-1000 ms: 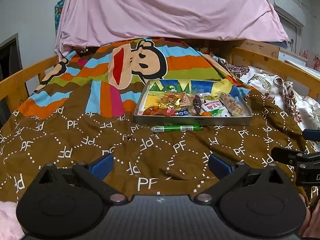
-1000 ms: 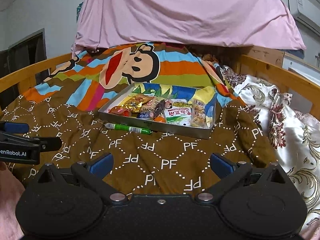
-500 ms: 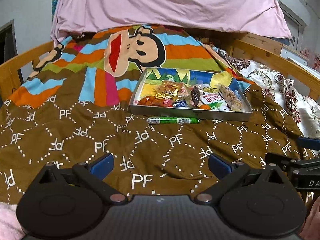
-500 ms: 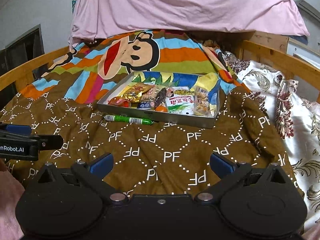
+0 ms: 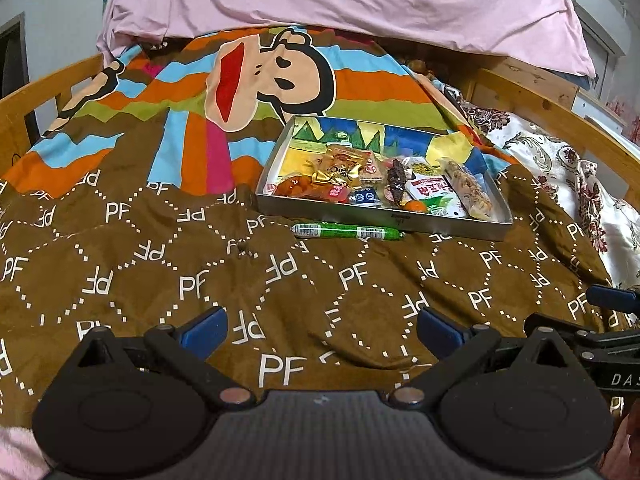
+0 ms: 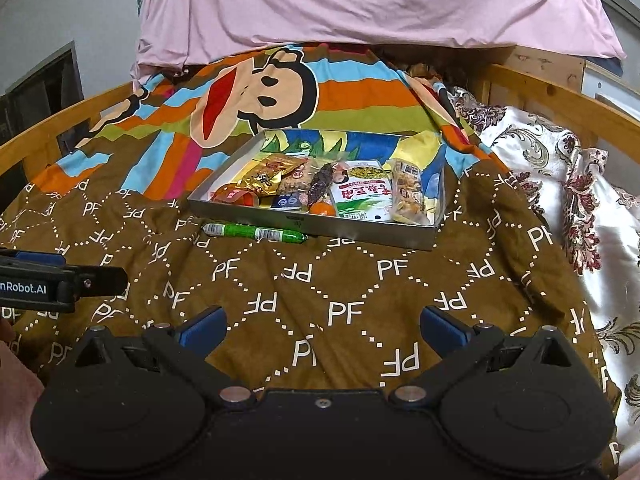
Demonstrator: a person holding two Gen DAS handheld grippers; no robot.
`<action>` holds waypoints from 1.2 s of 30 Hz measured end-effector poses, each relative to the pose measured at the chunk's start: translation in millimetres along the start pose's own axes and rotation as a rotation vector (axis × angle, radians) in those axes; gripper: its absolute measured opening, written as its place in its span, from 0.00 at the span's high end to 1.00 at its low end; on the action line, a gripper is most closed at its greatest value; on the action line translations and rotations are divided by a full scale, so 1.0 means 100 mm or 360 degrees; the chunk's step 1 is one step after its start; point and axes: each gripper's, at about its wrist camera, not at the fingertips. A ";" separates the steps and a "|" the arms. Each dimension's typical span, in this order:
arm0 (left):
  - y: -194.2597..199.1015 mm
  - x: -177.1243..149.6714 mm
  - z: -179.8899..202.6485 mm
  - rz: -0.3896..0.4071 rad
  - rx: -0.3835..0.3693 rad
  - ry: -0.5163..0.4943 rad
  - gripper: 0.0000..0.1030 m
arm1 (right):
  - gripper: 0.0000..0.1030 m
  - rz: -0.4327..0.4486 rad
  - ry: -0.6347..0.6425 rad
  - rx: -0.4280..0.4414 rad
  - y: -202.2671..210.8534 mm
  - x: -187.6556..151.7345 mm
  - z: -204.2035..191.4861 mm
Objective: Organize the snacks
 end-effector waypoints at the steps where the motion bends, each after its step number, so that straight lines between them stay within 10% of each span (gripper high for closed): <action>1: 0.00 0.00 0.00 0.0003 0.0000 0.0002 0.00 | 0.01 -0.0004 -0.0004 0.0000 0.00 0.00 0.00; 36: -1.01 0.17 -0.30 -0.0039 -0.0162 0.0032 0.00 | 0.01 -0.0313 0.0030 0.0562 -1.86 0.37 0.14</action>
Point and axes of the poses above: each gripper's, at about its wrist camera, not at the fingertips, and y roughly against the way its jaws point, z to its right, x to its top, and after that the axes turned 12 degrees about z, right-handed
